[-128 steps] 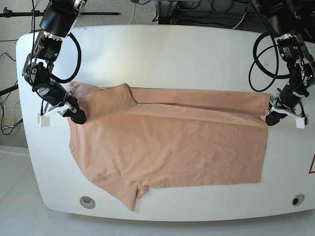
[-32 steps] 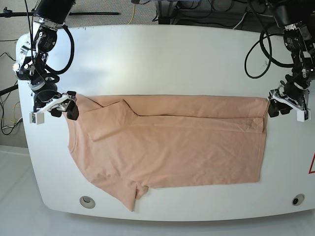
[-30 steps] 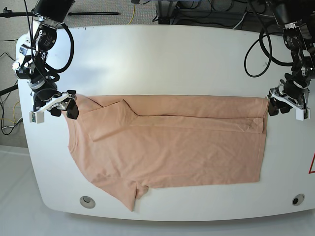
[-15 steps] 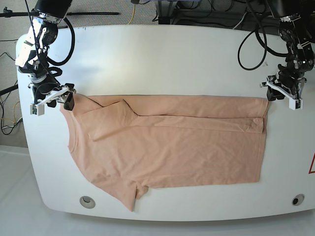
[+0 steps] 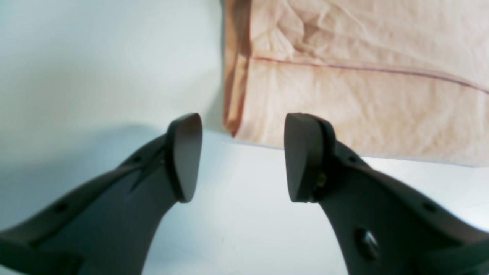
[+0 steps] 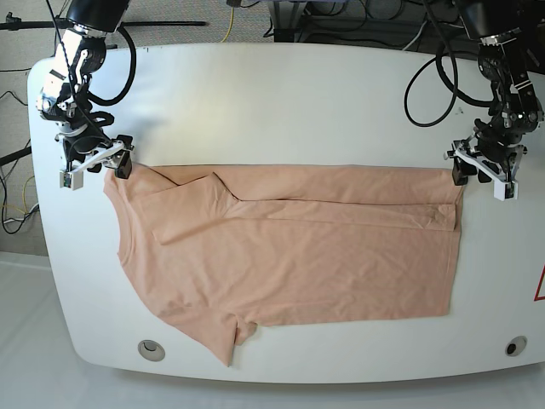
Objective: Fold the T-shirt properly
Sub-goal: 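Open both grippers and raise them off the folded edge, then lower both grippers onto the folded edge and close on the fabric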
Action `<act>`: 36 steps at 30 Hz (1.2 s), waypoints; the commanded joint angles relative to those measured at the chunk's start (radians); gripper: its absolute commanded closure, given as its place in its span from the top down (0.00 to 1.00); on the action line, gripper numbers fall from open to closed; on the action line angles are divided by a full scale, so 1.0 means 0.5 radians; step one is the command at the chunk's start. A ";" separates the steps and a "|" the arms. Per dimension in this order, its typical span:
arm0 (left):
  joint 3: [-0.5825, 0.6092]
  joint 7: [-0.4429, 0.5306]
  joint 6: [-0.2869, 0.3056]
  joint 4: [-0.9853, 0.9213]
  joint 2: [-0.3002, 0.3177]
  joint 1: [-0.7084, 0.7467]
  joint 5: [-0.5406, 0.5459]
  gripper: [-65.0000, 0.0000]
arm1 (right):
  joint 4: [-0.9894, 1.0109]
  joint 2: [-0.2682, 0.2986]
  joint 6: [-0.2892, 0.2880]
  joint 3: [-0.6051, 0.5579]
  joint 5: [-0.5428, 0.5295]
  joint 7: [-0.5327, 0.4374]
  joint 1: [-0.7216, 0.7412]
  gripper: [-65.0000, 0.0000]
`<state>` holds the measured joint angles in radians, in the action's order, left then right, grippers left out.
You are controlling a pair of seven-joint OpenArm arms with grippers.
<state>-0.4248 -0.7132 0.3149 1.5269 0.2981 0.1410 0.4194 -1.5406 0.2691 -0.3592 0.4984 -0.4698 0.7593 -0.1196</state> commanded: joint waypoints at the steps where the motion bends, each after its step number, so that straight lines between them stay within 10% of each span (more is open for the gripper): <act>1: -0.021 0.035 0.008 0.043 0.044 -0.003 0.038 0.52 | 0.005 0.041 0.006 0.045 -0.002 -0.073 0.031 0.63; 20: -0.008 0.100 0.006 0.062 0.040 0.033 0.043 0.43 | 0.304 0.102 -0.032 0.222 -0.033 -0.187 0.080 0.63; 28: -0.010 0.139 0.003 0.037 0.039 0.034 0.048 0.23 | 0.554 0.084 -0.115 0.177 -0.005 -0.262 0.208 0.62; 36: 0.001 0.128 -0.002 0.038 0.039 0.009 0.037 0.31 | 0.672 0.069 -0.125 0.127 0.001 -0.324 0.255 0.41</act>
<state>-0.4229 -0.6640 0.3145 1.5295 0.3016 0.1631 0.4335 -1.2129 0.2951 -0.4240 0.5747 -0.4774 0.5716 -0.0063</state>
